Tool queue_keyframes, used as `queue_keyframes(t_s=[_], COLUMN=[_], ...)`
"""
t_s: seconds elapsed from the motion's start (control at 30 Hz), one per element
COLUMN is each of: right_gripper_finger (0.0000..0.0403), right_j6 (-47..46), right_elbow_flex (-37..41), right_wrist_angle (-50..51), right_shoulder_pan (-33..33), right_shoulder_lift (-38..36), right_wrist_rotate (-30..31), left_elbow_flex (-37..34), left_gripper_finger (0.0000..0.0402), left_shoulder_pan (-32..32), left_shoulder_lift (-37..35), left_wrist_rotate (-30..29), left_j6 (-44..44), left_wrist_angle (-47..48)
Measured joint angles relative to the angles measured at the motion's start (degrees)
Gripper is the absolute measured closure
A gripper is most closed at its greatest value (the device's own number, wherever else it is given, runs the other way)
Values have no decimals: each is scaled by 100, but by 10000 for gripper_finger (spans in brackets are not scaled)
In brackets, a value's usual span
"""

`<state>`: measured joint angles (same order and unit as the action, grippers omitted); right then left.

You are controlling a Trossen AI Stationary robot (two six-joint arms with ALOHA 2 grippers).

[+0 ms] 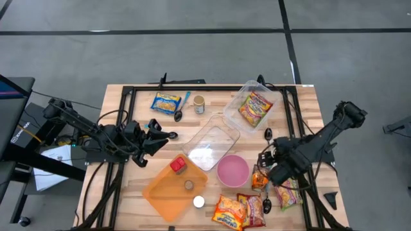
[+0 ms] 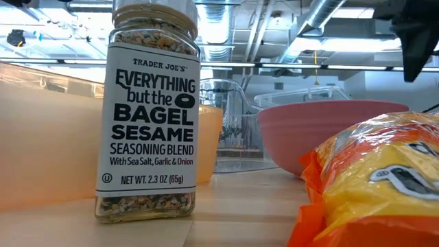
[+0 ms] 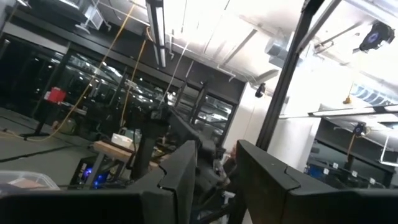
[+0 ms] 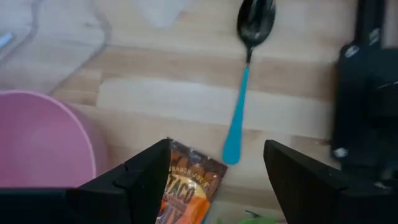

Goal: Pick & Place Food Item
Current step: Put the blue spoon into the transparent bin

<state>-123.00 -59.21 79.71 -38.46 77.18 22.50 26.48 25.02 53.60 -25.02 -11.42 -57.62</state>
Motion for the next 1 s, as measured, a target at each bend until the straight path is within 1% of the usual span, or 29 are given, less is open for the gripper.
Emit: queue_keyframes(t_s=[0.1, 0.27, 0.43, 0.5, 0.67, 0.87, 1.0], right_gripper_finger=[149, 149, 149, 149, 149, 149, 152], right_j6=[3, -104, -110, -82, 338, 500, 908], right_elbow_flex=[431, 1089, 1699, 1966, 2564, 2894, 3000], right_wrist_angle=[-578, -917, -1419, -1773, -2786, -2905, -3027], right_shoulder_pan=[135, 439, 726, 860, 1273, 1727, 2002], right_shoulder_lift=[-76, -100, -302, -349, -369, -369, -369], right_wrist_rotate=[-34, -319, -315, -313, -313, -294, -274], left_elbow_flex=[0, 0, 0, 0, 0, 0, 0], left_gripper_finger=[289, 289, 289, 289, 289, 289, 289], left_shoulder_pan=[-43, -46, -46, -46, -46, -46, -46], left_shoulder_lift=[2, 0, 0, 0, 0, 0, 0], left_wrist_rotate=[0, 0, 0, 0, -22, -42, -45], left_j6=[0, 0, 0, 0, 0, 0, 0], left_wrist_angle=[-43, -147, -179, -180, -179, -183, -184])
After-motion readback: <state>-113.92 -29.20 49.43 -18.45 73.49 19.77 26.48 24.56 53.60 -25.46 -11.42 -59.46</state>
